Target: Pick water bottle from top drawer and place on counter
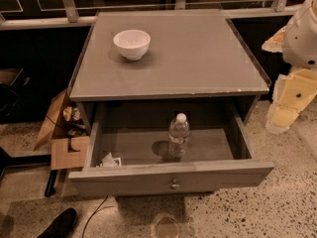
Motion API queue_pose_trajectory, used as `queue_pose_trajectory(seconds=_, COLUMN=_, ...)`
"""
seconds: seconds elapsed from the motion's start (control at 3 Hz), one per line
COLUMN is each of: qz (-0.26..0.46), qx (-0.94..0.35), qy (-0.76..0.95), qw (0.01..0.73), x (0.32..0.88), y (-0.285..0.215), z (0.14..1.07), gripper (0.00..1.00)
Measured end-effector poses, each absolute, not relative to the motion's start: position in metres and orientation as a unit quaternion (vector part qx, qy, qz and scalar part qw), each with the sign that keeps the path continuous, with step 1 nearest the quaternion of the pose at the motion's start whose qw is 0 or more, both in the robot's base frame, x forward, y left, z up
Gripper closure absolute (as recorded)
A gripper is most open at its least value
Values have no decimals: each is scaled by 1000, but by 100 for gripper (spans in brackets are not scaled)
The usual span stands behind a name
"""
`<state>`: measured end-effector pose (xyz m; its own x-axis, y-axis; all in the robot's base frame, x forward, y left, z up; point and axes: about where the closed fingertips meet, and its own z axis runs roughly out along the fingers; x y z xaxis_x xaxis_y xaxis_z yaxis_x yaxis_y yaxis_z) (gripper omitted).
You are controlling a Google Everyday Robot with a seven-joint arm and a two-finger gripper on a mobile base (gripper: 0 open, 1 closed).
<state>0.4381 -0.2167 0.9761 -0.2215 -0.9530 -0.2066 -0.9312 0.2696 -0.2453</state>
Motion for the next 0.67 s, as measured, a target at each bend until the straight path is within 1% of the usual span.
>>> queue_pose_trajectory(seconds=0.33, qz=-34, qx=-603, qy=781, qw=159, x=438, y=-217, z=976, gripper=0)
queue_pose_trajectory(seconds=0.67, qz=-34, qx=-603, qy=781, qw=159, x=438, y=-217, z=976, gripper=23)
